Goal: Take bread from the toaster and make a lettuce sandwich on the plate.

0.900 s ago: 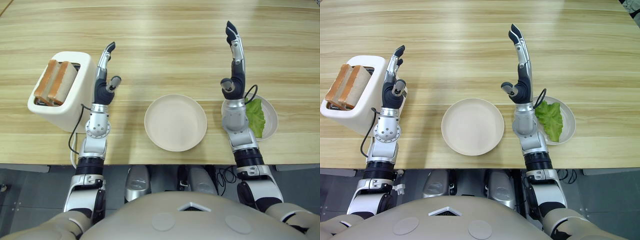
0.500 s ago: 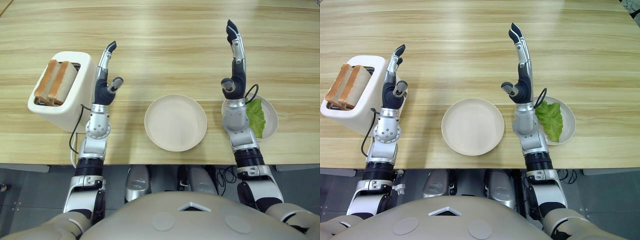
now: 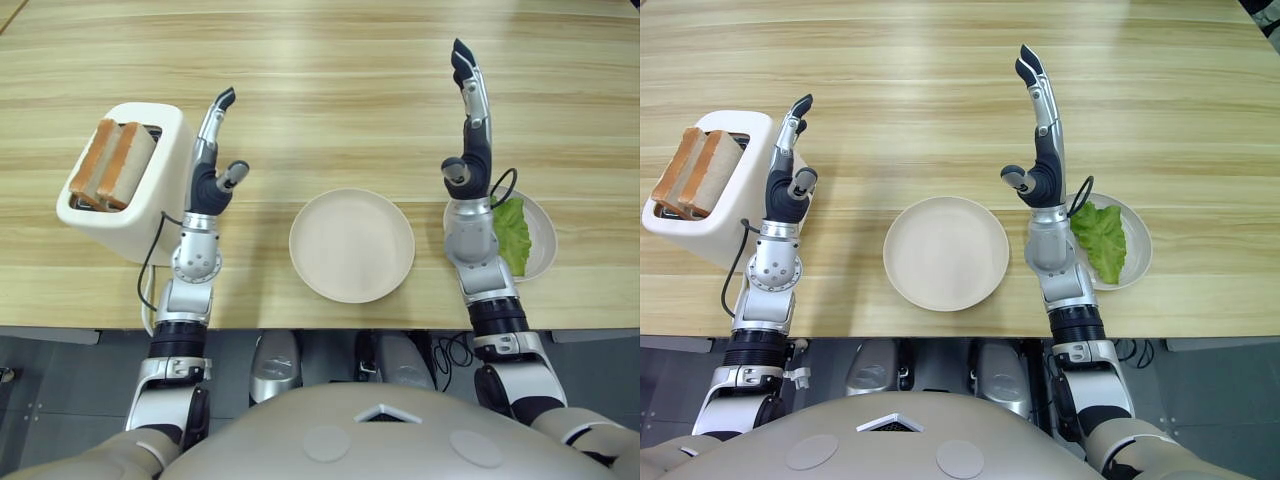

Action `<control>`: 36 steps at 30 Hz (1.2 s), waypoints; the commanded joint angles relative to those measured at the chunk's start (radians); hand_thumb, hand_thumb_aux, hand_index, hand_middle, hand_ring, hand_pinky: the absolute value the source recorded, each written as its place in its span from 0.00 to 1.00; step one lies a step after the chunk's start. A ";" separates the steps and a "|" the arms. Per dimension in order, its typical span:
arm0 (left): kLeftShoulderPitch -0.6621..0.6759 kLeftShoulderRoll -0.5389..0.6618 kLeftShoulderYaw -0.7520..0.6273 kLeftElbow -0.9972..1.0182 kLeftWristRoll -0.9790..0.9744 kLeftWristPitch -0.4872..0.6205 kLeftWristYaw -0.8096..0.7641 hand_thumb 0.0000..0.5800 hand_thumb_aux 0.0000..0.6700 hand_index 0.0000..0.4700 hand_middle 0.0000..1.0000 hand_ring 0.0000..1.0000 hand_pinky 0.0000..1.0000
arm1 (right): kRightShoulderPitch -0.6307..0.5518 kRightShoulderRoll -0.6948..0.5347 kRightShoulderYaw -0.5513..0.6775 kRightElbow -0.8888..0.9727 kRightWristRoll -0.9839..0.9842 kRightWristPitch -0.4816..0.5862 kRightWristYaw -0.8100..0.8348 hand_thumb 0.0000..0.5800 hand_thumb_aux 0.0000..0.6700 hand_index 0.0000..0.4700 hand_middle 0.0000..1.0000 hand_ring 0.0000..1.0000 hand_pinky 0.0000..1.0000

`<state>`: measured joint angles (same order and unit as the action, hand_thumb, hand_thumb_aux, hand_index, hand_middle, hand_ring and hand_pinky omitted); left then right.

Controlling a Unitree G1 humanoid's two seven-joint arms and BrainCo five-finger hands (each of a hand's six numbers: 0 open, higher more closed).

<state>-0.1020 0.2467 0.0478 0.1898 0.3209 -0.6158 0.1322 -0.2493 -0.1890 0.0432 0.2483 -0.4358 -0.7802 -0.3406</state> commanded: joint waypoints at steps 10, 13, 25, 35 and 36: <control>-0.015 0.008 -0.015 0.011 0.010 0.020 0.004 0.00 0.00 0.00 0.00 0.00 0.00 | 0.003 0.000 -0.008 -0.010 0.003 0.024 0.002 0.00 0.00 0.00 0.00 0.00 0.00; -0.015 0.007 -0.017 0.012 0.010 0.020 0.005 0.00 0.00 0.00 0.00 0.00 0.00 | 0.003 -0.001 -0.008 -0.010 0.003 0.023 0.001 0.00 0.00 0.00 0.00 0.00 0.00; -0.014 0.006 -0.022 0.009 0.002 0.021 0.001 0.00 0.00 0.00 0.00 0.00 0.00 | 0.014 -0.005 -0.011 -0.022 0.004 0.022 0.002 0.00 0.00 0.00 0.00 0.00 0.00; -0.015 0.006 -0.017 0.009 -0.018 0.025 -0.005 0.00 0.00 0.00 0.00 0.00 0.00 | 0.014 -0.005 -0.010 -0.022 0.006 0.024 0.004 0.00 0.00 0.00 0.00 0.00 0.00; -0.015 0.006 -0.017 0.008 -0.019 0.025 -0.005 0.00 0.00 0.00 0.00 0.00 0.00 | 0.014 -0.005 -0.010 -0.022 0.007 0.025 0.005 0.00 0.00 0.00 0.00 0.00 0.00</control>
<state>-0.1140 0.2531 0.0357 0.1903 0.3042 -0.6038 0.1328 -0.2389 -0.1923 0.0409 0.2415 -0.4351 -0.7656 -0.3408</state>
